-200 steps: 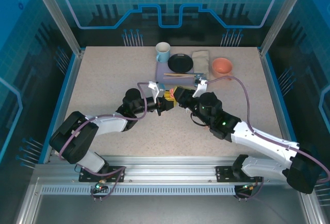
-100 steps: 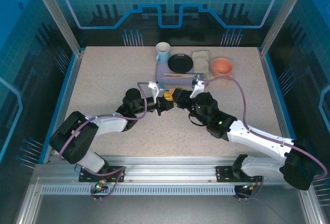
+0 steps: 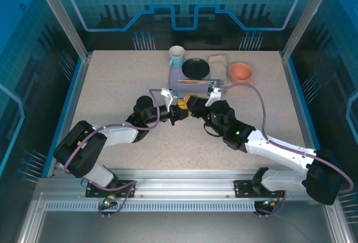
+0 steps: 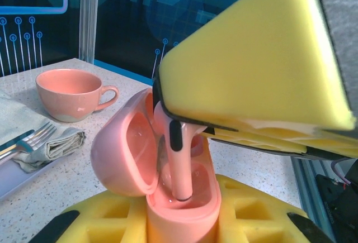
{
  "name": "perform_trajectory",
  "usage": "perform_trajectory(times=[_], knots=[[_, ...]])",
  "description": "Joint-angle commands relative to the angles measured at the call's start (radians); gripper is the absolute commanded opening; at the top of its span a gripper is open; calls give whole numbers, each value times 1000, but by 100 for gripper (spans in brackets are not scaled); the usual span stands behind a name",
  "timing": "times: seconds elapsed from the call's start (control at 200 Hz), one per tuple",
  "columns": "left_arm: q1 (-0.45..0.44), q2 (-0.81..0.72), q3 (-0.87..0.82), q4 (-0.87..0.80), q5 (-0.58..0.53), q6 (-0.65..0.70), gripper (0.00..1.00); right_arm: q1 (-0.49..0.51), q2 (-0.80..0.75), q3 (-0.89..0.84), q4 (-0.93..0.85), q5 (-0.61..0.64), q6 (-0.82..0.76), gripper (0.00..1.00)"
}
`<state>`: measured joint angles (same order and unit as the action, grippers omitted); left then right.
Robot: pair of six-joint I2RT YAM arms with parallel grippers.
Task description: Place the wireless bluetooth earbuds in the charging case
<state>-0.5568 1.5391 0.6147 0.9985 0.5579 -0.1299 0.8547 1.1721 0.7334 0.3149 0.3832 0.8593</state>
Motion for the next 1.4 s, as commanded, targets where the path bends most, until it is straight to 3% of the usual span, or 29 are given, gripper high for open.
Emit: perform_trajectory(times=[0.0, 0.385, 0.825, 1.145, 1.396], knots=[[-8, -10, 33, 50, 1, 5, 0, 31, 17, -15, 4, 2, 4, 22], [-8, -10, 41, 41, -7, 10, 0, 41, 14, -10, -40, 12, 4, 20], [-6, -10, 43, 37, -26, 13, 0, 67, 33, 54, -278, 76, 92, 21], [-8, -16, 39, 32, -29, 22, 0, 95, 59, 138, -389, 100, 132, 36], [-7, -20, 26, 37, -37, 28, 0, 88, 13, 210, -482, 106, 132, 58]])
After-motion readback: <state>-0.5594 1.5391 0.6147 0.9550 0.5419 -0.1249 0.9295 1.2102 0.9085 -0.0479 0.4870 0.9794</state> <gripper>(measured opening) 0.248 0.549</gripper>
